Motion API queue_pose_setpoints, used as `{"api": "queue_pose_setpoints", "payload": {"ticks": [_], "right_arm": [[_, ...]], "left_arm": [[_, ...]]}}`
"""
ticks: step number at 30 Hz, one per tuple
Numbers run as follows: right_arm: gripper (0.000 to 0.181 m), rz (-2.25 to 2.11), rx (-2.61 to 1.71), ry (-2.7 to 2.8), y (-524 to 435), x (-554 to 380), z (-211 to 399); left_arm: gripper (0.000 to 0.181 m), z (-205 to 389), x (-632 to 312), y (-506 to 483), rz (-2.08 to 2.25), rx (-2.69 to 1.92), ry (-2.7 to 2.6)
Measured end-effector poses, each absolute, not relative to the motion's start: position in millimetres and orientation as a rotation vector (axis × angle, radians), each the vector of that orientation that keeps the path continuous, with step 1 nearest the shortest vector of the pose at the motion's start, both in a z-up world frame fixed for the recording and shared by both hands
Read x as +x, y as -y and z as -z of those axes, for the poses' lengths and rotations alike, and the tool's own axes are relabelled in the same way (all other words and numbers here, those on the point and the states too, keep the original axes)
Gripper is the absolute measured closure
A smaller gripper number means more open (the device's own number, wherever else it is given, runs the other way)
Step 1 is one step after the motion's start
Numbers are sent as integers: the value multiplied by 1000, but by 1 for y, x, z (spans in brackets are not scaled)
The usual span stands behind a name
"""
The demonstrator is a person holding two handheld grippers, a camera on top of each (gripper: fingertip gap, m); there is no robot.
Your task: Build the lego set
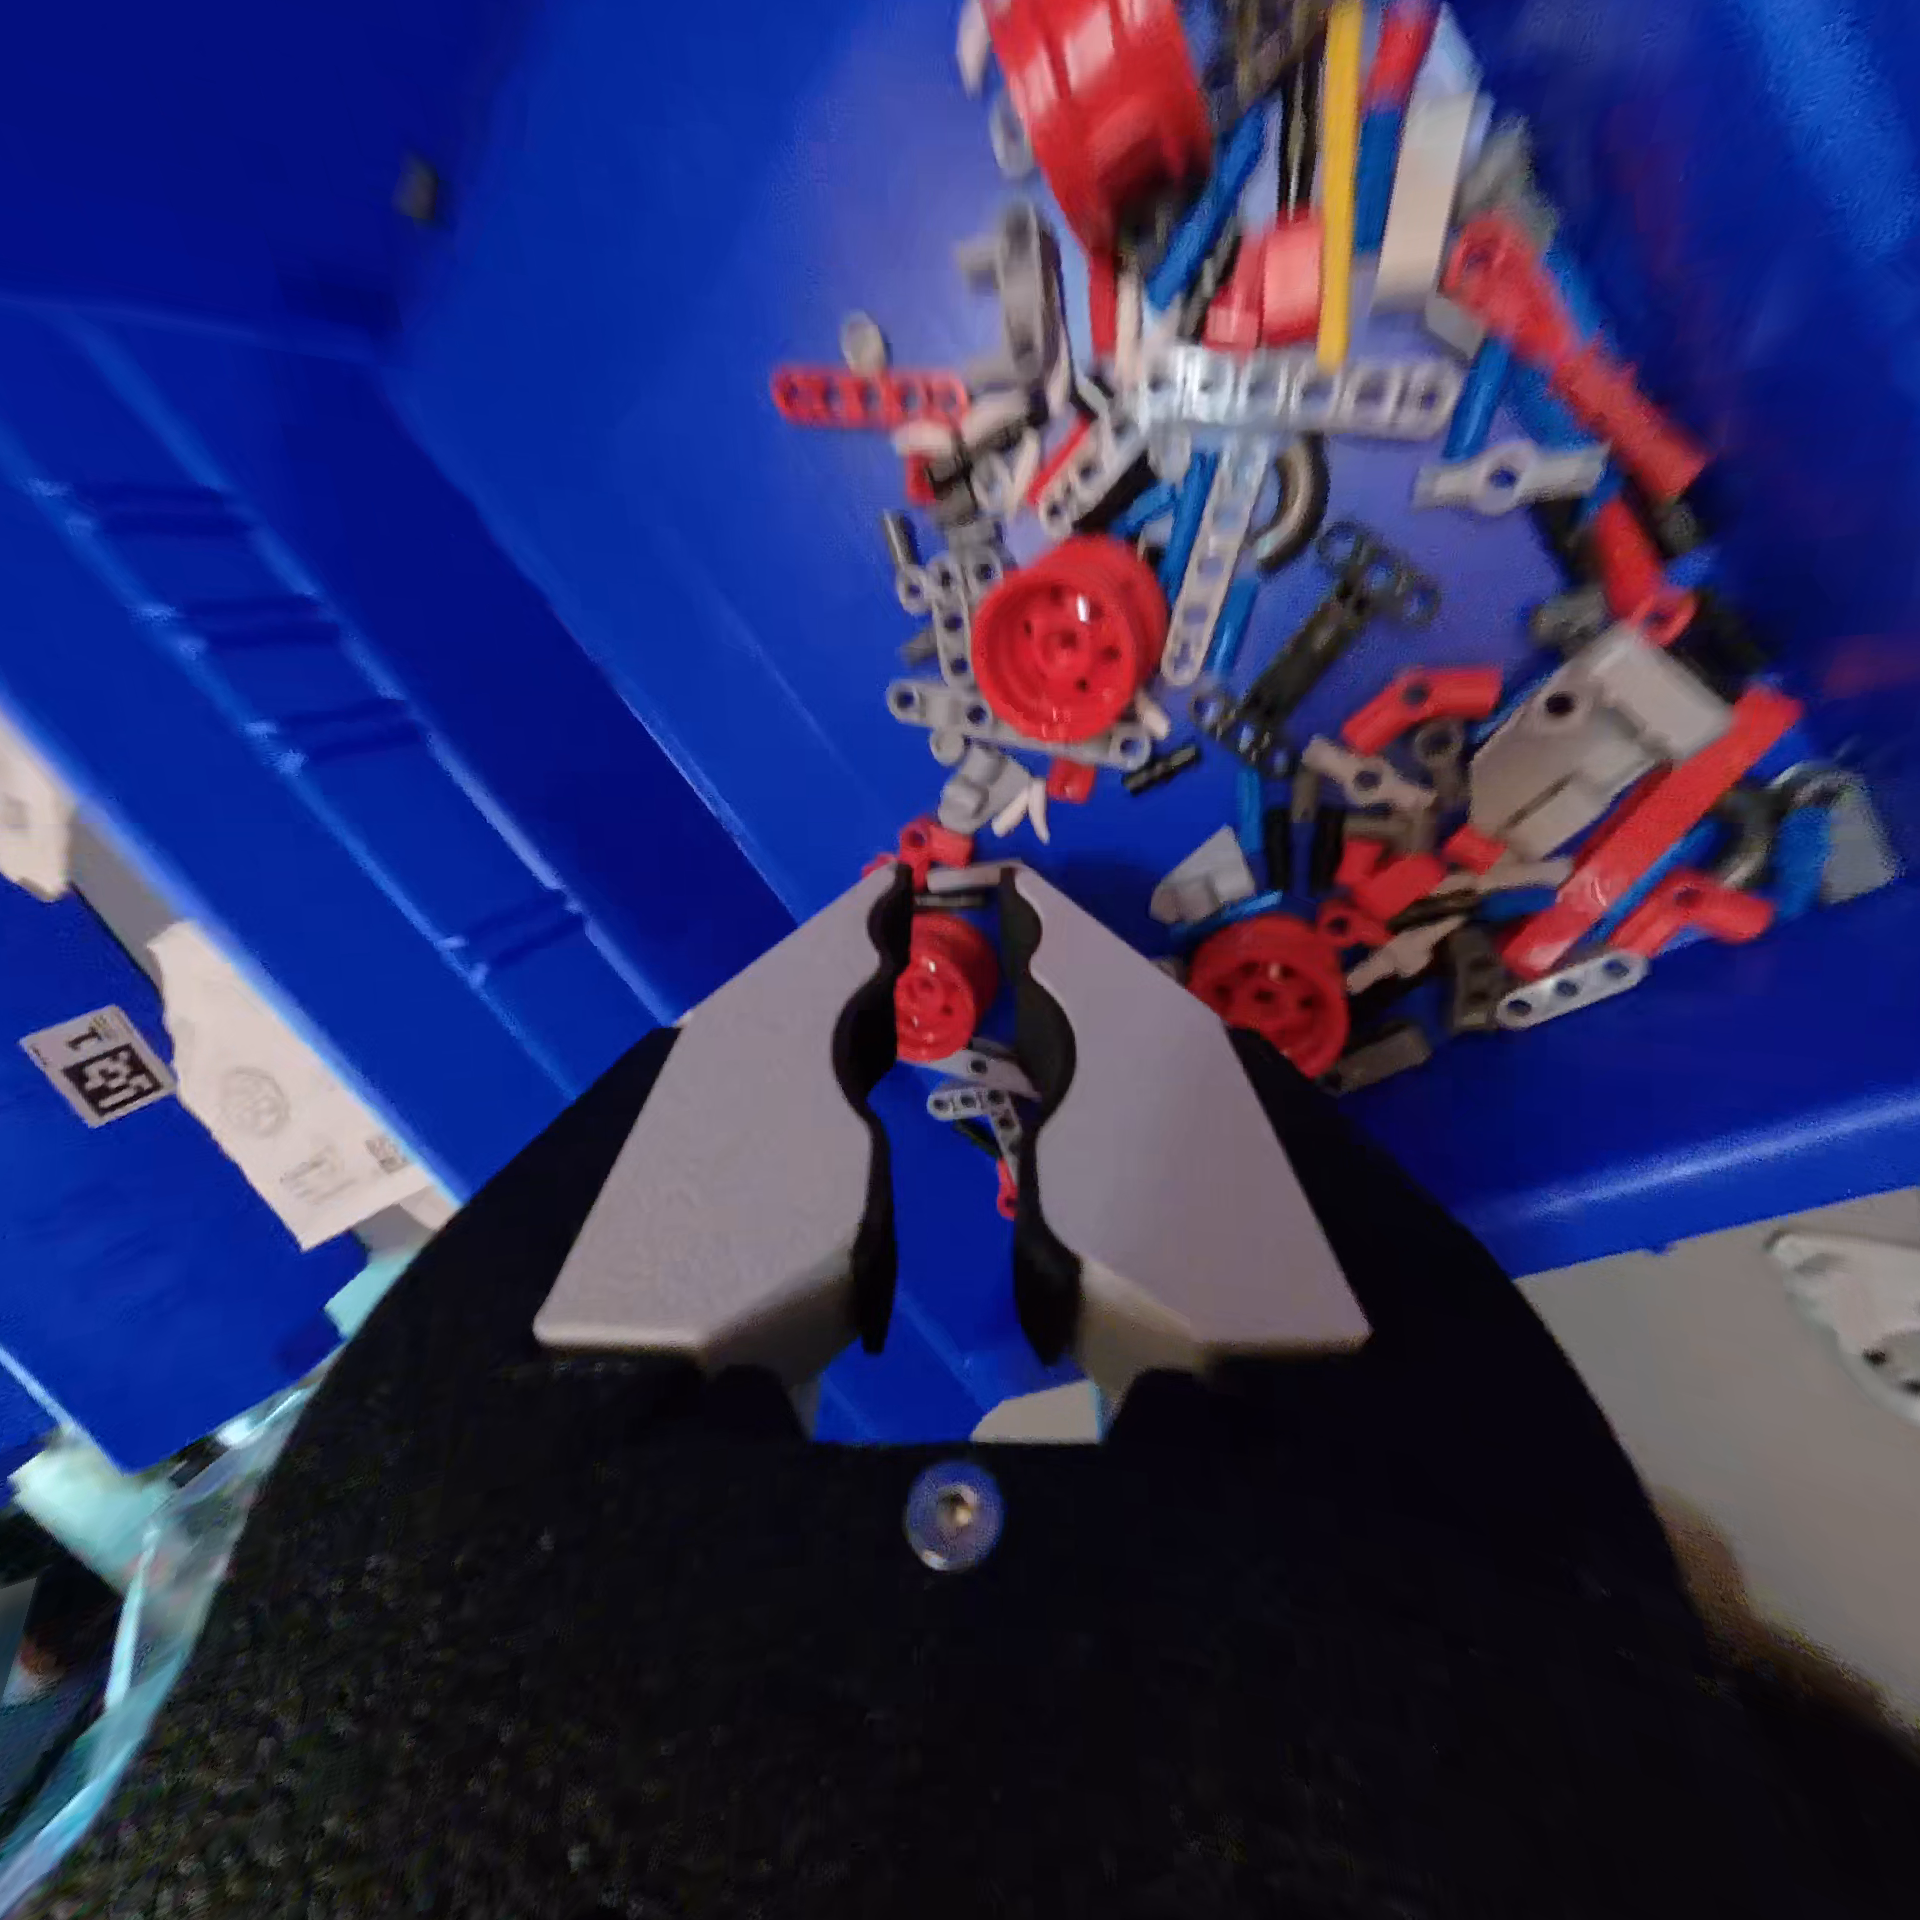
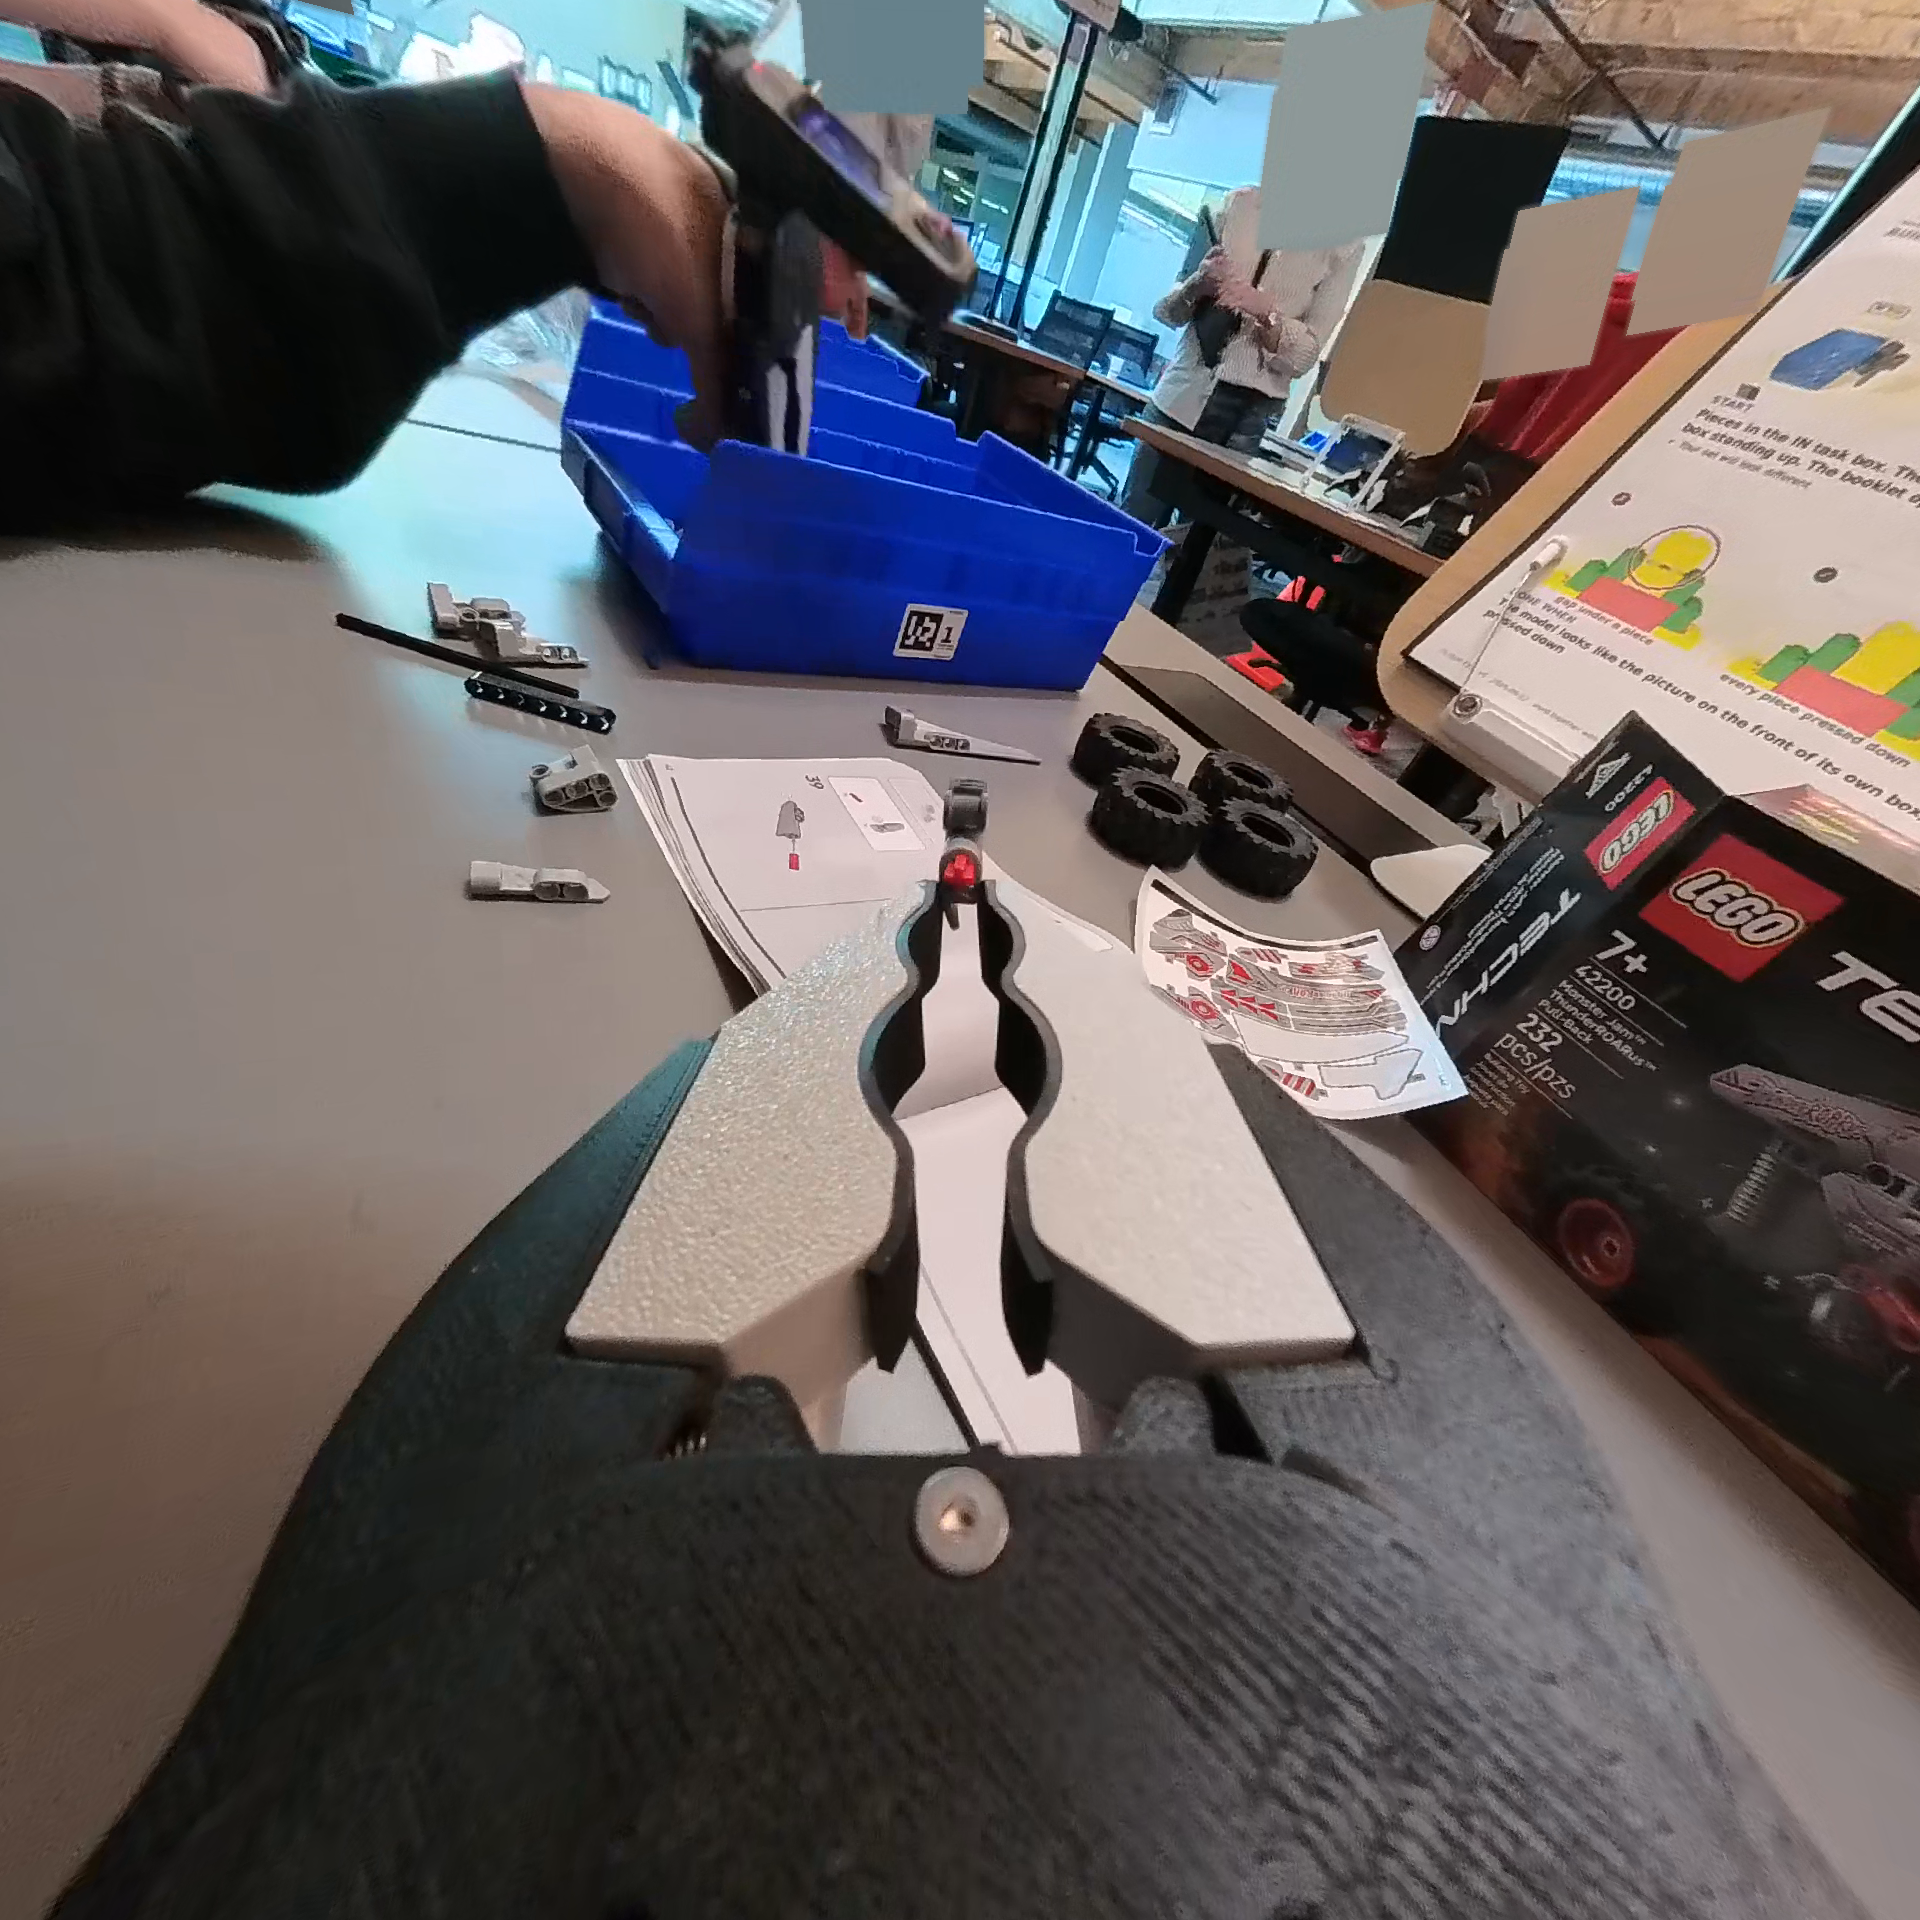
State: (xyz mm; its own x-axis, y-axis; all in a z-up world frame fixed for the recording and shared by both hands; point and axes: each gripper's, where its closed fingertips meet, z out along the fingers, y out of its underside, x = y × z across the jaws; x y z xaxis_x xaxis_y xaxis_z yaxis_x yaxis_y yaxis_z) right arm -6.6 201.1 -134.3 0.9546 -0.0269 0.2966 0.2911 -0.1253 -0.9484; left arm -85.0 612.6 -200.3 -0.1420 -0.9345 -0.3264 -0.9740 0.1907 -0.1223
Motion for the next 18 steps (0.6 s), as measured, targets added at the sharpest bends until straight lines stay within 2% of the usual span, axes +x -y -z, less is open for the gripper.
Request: {"api": "queue_pose_setpoints", "payload": {"ticks": [6,13,18], "right_arm": [[177,252,-1685,196,-202,-7,136],[177,267,-1708,225,-204,-10,140],[177,276,-1722,231,-204,-10,143]], "left_arm": [[161,142,-33,-609,241,-1644,-1817],[157,76,-24,-634,304,-1452,-1470],[166,42,-27,-637,325,-1316,-1328]]}}
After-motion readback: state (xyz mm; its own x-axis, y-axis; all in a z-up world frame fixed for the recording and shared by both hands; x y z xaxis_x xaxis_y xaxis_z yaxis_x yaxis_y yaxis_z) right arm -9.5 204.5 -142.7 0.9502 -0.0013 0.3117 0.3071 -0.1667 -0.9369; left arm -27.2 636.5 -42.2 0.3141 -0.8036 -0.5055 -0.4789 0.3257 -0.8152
